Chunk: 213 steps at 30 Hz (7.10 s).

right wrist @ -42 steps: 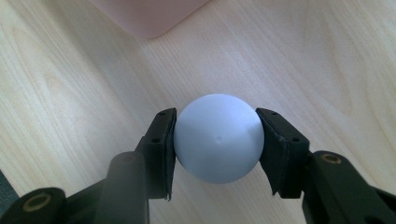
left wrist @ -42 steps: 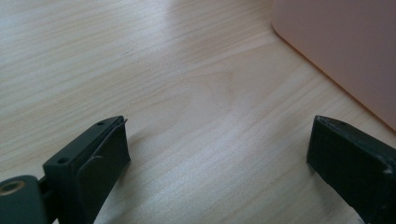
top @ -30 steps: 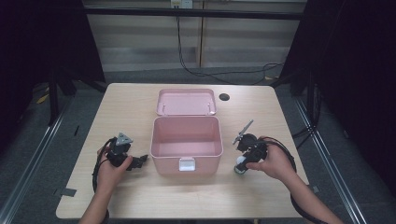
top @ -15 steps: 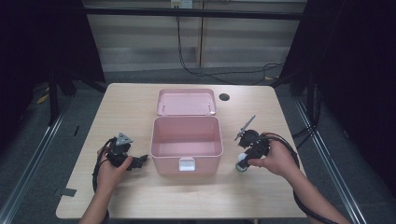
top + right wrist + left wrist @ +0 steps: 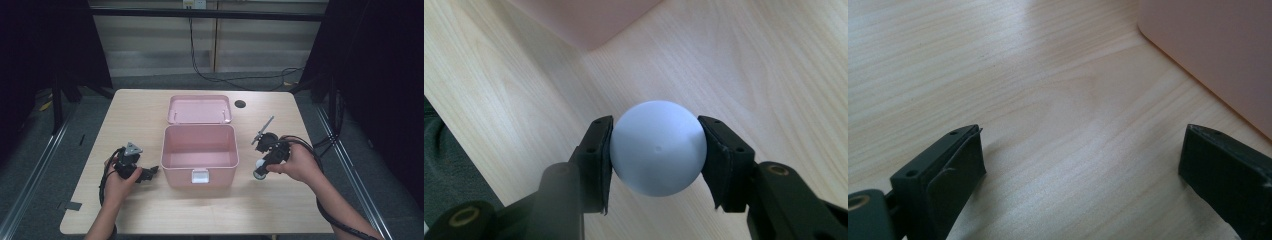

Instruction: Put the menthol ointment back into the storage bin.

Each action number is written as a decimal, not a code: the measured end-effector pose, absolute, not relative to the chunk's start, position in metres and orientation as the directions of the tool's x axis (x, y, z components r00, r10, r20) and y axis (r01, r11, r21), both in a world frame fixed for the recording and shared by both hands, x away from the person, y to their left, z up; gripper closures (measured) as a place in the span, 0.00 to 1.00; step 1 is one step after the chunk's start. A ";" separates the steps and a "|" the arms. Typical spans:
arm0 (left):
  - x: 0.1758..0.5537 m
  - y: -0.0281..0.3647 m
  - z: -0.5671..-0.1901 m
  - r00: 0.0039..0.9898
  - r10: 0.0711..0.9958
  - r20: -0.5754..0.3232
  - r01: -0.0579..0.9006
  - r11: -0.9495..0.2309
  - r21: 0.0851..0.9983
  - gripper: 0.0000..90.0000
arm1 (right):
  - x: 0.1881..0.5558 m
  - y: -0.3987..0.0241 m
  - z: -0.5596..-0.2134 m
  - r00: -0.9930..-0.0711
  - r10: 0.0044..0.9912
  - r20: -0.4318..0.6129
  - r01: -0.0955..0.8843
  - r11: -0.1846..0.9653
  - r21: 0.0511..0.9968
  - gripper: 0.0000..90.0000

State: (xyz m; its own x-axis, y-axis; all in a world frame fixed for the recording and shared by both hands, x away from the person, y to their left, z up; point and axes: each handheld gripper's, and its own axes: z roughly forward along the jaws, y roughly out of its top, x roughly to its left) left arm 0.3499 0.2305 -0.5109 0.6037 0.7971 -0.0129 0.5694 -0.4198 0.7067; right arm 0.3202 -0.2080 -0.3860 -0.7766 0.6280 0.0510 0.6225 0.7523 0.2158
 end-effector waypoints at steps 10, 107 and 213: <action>0.350 0.230 -0.511 0.603 0.797 -0.013 0.570 -0.419 0.707 0.04 | 0.326 -0.209 -0.368 -0.771 0.635 0.051 0.630 0.748 0.208 0.57; 0.350 0.230 -0.511 0.606 0.795 -0.016 0.571 -0.421 0.705 0.04 | 0.391 -0.126 -0.283 -0.762 0.648 0.002 0.634 0.745 0.209 0.57; 0.350 0.230 -0.511 0.618 0.786 -0.017 0.569 -0.432 0.700 0.02 | 0.427 -0.065 -0.373 -0.590 0.804 0.072 0.799 0.568 0.200 0.57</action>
